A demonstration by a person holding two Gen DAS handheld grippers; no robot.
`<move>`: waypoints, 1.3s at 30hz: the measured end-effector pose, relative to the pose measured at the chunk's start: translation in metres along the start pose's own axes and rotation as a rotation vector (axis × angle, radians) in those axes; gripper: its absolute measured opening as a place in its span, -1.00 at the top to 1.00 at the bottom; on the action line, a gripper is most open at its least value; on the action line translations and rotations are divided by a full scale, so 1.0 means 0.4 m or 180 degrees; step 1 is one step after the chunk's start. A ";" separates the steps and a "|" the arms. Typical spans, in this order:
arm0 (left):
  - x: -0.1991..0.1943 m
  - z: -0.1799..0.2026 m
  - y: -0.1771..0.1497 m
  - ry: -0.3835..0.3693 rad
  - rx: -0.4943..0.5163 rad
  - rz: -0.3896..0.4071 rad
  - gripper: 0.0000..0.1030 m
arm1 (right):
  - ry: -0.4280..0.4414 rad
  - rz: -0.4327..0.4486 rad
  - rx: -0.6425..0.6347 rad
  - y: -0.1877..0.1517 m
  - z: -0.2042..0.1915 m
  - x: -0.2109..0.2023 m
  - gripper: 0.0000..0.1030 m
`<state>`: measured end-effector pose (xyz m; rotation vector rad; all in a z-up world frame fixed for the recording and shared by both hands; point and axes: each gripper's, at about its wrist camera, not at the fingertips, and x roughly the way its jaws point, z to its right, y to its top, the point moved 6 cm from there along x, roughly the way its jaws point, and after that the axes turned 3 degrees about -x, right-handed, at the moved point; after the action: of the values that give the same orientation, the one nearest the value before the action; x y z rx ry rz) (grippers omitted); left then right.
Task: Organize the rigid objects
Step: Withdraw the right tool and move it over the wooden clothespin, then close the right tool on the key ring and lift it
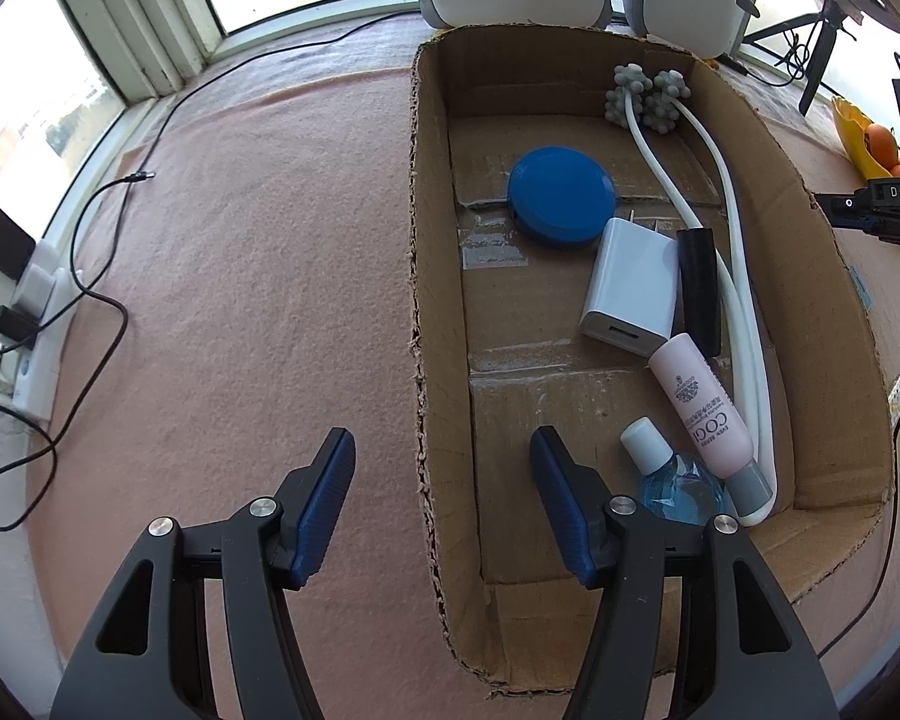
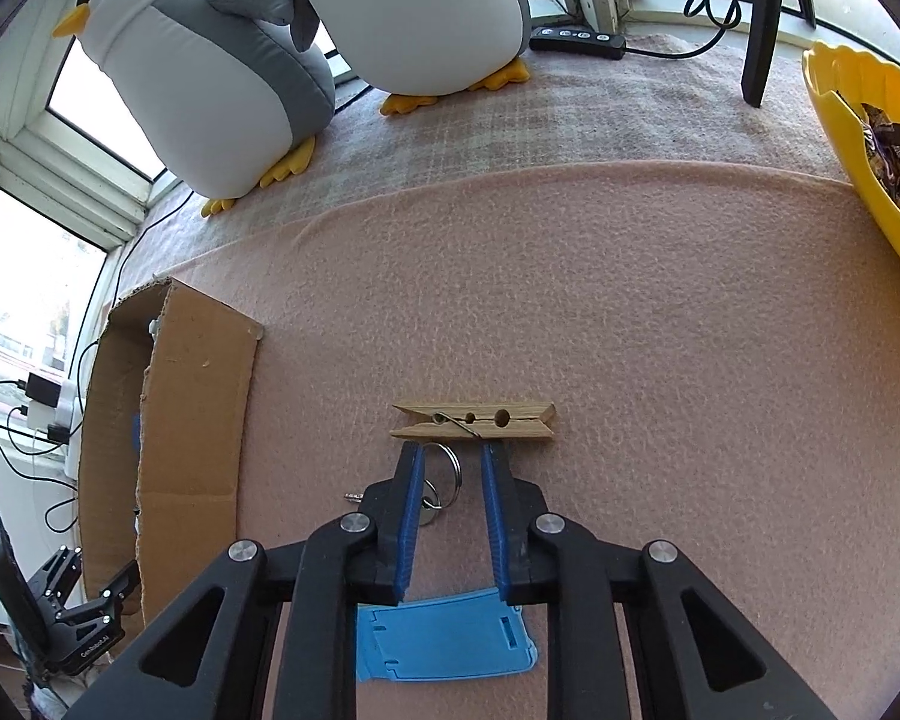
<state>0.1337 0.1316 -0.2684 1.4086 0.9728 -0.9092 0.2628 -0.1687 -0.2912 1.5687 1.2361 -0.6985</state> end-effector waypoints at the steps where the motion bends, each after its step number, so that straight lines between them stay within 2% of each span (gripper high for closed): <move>1: 0.000 0.001 -0.001 0.0005 0.0008 0.0007 -0.18 | 0.0002 0.0001 0.0001 0.001 0.000 0.001 0.70; 8: -0.001 -0.002 -0.002 -0.0003 -0.0016 0.0025 -0.18 | 0.0008 -0.0013 0.0018 -0.001 0.006 0.000 0.93; 16: 0.001 -0.005 -0.002 -0.0039 -0.0021 0.0023 -0.18 | -0.0009 0.0066 -0.0031 -0.012 -0.010 -0.022 0.95; 24: 0.001 -0.009 -0.005 -0.0048 -0.0034 0.0064 -0.18 | -0.0022 0.0231 -0.0246 -0.028 -0.068 -0.082 0.96; 31: 0.003 -0.014 -0.004 -0.0084 -0.0018 0.0079 -0.19 | 0.0068 0.0426 -0.0555 -0.046 -0.186 -0.170 0.96; 39: 0.001 -0.011 -0.008 -0.0061 0.0021 0.0116 -0.19 | 0.0325 0.0505 -0.0982 -0.080 -0.371 -0.227 0.96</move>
<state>0.1308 0.1359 -0.2697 1.4165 0.9279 -0.8981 0.1849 -0.0653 -0.1705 1.4382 1.2135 -0.3120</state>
